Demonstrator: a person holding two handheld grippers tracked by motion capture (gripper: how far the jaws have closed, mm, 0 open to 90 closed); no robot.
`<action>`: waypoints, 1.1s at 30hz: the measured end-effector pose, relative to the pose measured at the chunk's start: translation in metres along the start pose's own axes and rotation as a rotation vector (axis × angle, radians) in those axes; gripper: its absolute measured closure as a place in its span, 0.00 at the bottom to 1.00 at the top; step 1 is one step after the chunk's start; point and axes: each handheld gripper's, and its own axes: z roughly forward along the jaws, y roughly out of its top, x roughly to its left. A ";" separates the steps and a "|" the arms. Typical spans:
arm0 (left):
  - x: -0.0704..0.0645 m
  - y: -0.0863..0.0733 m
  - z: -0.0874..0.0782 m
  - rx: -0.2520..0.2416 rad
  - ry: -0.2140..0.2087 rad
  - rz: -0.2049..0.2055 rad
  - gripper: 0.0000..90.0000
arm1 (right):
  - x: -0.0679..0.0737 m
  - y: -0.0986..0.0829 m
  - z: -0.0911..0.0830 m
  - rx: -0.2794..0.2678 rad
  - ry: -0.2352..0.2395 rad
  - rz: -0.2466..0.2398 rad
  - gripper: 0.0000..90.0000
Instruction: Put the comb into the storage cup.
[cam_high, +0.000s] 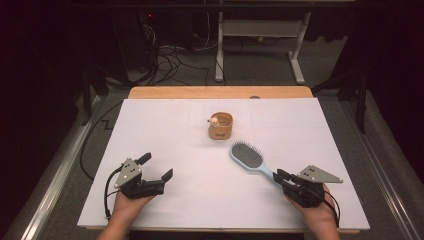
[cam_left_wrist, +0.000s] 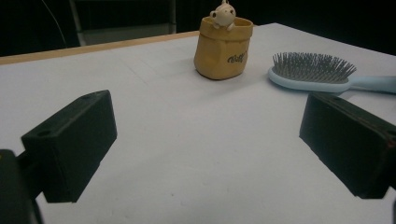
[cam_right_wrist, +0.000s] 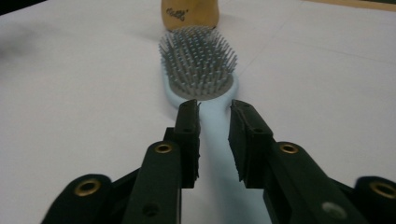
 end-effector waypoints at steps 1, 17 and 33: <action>0.000 0.000 0.000 0.000 0.002 -0.002 0.05 | -0.002 0.000 -0.001 -0.009 -0.007 0.012 0.78; 0.001 -0.002 0.003 0.027 -0.008 -0.012 0.04 | -0.024 -0.006 -0.010 -0.061 -0.152 0.093 0.29; 0.002 -0.002 0.002 0.025 -0.014 -0.014 0.02 | -0.028 -0.004 -0.012 -0.123 -0.170 0.113 0.00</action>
